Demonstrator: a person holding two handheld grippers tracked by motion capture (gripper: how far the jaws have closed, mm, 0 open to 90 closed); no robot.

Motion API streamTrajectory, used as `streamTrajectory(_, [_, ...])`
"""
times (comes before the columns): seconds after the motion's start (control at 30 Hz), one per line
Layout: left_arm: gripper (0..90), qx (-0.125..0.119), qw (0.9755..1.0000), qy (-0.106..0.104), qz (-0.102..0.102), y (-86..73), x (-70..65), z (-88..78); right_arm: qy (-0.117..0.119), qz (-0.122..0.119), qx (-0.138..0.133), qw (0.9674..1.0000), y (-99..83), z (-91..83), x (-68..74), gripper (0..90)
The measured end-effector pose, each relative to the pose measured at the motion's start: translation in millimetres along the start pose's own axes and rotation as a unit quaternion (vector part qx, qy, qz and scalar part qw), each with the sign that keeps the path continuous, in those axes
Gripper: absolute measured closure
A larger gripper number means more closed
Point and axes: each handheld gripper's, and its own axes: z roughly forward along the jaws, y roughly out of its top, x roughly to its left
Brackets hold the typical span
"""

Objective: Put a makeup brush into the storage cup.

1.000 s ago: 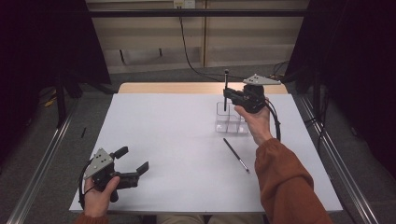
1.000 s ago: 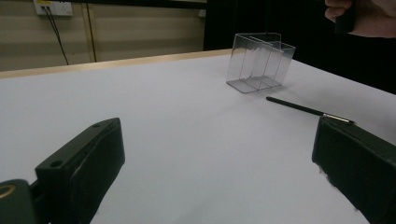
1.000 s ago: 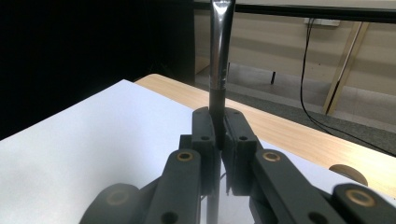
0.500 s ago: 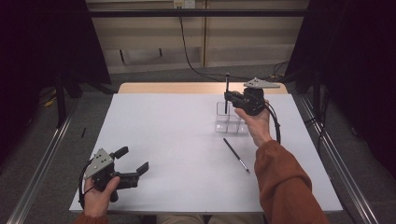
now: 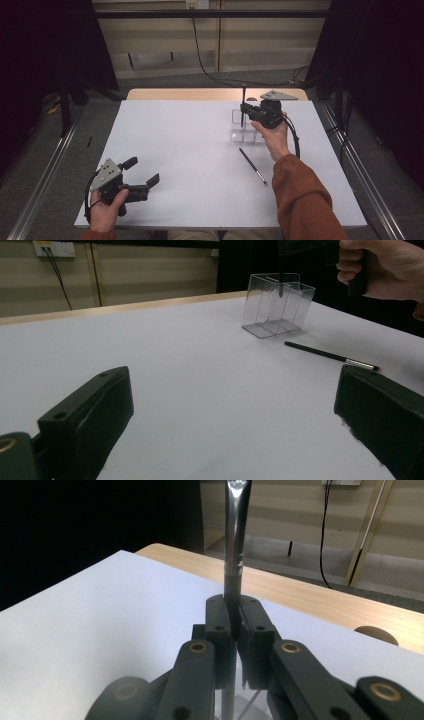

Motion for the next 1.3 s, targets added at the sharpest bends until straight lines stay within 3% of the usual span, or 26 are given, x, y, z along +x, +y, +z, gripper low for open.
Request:
streamTrajectory(0.47, [2.5, -0.001, 1.0000, -0.003, 0.004, 0.3, -0.4, 0.5, -0.002, 0.008, 0.011, 0.9999, -14.1, 6.0, -2.1, 83.8])
streamTrajectory(0.73, [2.5, -0.001, 1.0000, -0.003, 0.005, 0.1, 0.0, 0.5, -0.002, 0.007, 0.008, 0.9999, -13.6, 4.6, -3.5, 83.5])
streamTrajectory(1.03, [2.5, 0.000, 1.0000, -0.004, 0.006, 0.2, -0.3, 0.6, -0.005, 0.008, 0.007, 0.9999, -15.5, 4.6, -2.6, 77.6])
streamTrajectory(1.3, [2.5, 0.001, 1.0000, -0.003, 0.008, 0.2, 0.1, 0.9, -0.007, 0.011, 0.003, 0.9999, -16.3, 0.9, -4.9, 64.0])
